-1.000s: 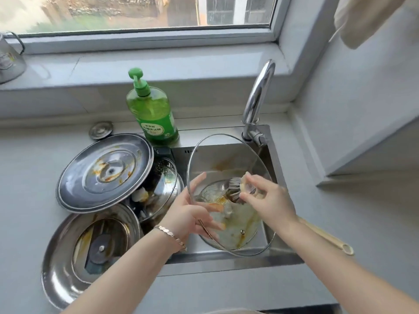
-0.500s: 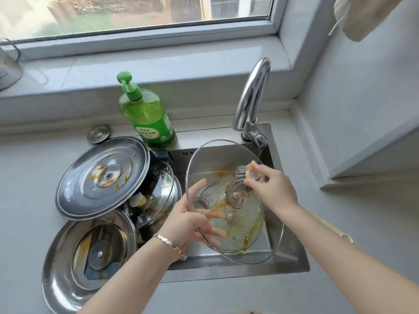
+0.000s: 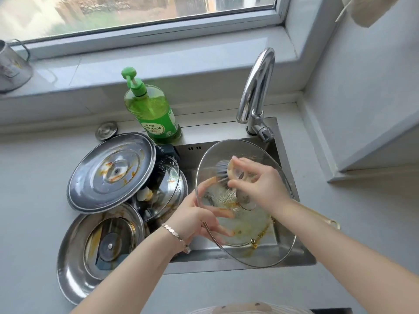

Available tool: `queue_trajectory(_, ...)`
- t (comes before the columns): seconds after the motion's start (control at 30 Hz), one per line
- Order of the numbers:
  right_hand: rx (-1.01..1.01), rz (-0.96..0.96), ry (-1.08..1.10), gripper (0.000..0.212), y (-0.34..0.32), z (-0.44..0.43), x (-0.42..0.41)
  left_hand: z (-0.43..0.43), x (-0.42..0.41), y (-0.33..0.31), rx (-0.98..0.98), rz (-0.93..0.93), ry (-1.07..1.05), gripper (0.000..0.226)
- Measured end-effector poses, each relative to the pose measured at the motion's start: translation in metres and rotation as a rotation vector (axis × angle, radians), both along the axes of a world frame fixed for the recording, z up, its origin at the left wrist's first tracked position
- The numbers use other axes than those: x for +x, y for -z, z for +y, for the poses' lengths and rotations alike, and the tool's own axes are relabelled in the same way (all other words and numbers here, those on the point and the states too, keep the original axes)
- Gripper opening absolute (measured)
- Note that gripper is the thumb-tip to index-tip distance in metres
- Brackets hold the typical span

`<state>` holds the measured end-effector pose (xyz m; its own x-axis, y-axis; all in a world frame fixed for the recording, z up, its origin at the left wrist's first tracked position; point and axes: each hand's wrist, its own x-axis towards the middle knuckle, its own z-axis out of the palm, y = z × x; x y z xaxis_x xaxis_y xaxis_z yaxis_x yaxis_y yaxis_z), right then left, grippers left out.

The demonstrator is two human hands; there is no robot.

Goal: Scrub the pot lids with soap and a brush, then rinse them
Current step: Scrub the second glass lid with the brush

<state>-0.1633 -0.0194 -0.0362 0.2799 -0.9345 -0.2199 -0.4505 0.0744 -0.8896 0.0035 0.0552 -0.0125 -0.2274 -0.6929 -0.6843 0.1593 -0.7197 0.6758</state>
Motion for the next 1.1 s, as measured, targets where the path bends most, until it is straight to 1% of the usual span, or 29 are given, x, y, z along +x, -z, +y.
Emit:
queue_trajectory(0.07, 0.046, 0.032, 0.195, 0.057, -0.001, -0.016, -0.009, 0.000, -0.001, -0.004, -0.011, -0.025, 0.035, 0.089)
queue_trajectory(0.1, 0.049, 0.031, 0.206, 0.057, -0.001, -0.015, -0.011, -0.001, -0.002, -0.004, -0.015, -0.048, 0.051, 0.089)
queue_trajectory(0.13, 0.033, -0.009, 0.152, 0.056, -0.004, -0.008, -0.008, -0.001, -0.003, -0.003, -0.015, -0.066, 0.066, 0.091)
queue_trajectory(0.2, 0.007, -0.113, -0.057, 0.056, -0.011, 0.012, 0.006, -0.002, -0.003, -0.001, 0.010, -0.056, 0.081, 0.097)
queue_trajectory(0.23, -0.023, -0.123, -0.105, 0.057, -0.013, 0.016, 0.010, 0.000, -0.001, 0.000, 0.025, -0.032, 0.090, 0.099)
queue_trajectory(0.27, -0.051, -0.110, -0.081, 0.057, -0.015, 0.010, 0.010, 0.002, 0.001, -0.001, 0.033, -0.003, 0.104, 0.098)
queue_trajectory(0.33, -0.053, -0.088, 0.117, 0.058, -0.020, -0.014, 0.005, 0.006, 0.001, -0.002, 0.038, 0.038, 0.136, 0.092)
queue_trajectory(0.37, -0.055, -0.055, 0.173, 0.058, -0.021, -0.022, 0.005, 0.007, -0.001, -0.002, 0.037, 0.044, 0.146, 0.090)
queue_trajectory(0.4, -0.067, -0.041, 0.160, 0.058, -0.022, -0.022, 0.006, 0.008, -0.002, -0.001, 0.037, 0.041, 0.152, 0.089)
queue_trajectory(0.5, -0.092, -0.076, -0.094, 0.057, -0.028, 0.003, 0.019, 0.009, -0.001, 0.001, 0.026, 0.010, 0.147, 0.090)
queue_trajectory(0.53, -0.093, -0.075, -0.107, 0.057, -0.026, 0.004, 0.017, 0.009, 0.002, 0.001, 0.018, 0.007, 0.141, 0.090)
queue_trajectory(0.57, -0.079, -0.079, -0.051, 0.057, -0.022, -0.003, 0.013, 0.010, 0.004, 0.000, 0.010, 0.007, 0.138, 0.090)
queue_trajectory(0.63, -0.039, -0.056, 0.151, 0.056, -0.019, -0.018, 0.002, 0.008, 0.006, -0.003, -0.005, 0.000, 0.131, 0.088)
queue_trajectory(0.67, -0.037, -0.051, 0.182, 0.056, -0.017, -0.019, 0.000, 0.006, 0.005, -0.004, -0.010, -0.012, 0.128, 0.087)
queue_trajectory(0.7, -0.041, -0.079, 0.155, 0.056, -0.016, -0.013, 0.002, 0.004, 0.005, -0.005, -0.014, -0.025, 0.129, 0.087)
queue_trajectory(0.77, -0.062, -0.136, -0.025, 0.058, -0.018, 0.007, 0.014, 0.002, 0.006, -0.006, -0.020, -0.033, 0.128, 0.086)
queue_trajectory(0.8, -0.084, -0.142, -0.073, 0.058, -0.020, 0.012, 0.016, 0.002, 0.008, -0.007, -0.023, -0.027, 0.124, 0.086)
queue_trajectory(0.83, -0.090, -0.132, -0.047, 0.057, -0.020, 0.006, 0.012, 0.003, 0.010, -0.009, -0.026, -0.021, 0.127, 0.086)
queue_trajectory(0.9, -0.068, -0.094, 0.183, 0.058, -0.017, -0.018, -0.002, 0.005, 0.012, -0.012, -0.034, -0.024, 0.138, 0.086)
queue_trajectory(0.93, -0.058, -0.060, 0.247, 0.059, -0.014, -0.025, -0.006, 0.005, 0.012, -0.013, -0.039, -0.032, 0.138, 0.087)
queue_trajectory(0.97, -0.054, -0.054, 0.237, 0.060, -0.011, -0.024, -0.008, 0.005, 0.011, -0.013, -0.043, -0.040, 0.138, 0.087)
queue_trajectory(1.07, -0.082, -0.067, 0.015, 0.060, -0.003, -0.001, 0.002, 0.003, 0.013, -0.013, -0.053, -0.048, 0.120, 0.087)
queue_trajectory(1.1, -0.079, -0.071, 0.023, 0.059, -0.001, -0.001, -0.001, 0.003, 0.014, -0.014, -0.057, -0.048, 0.115, 0.086)
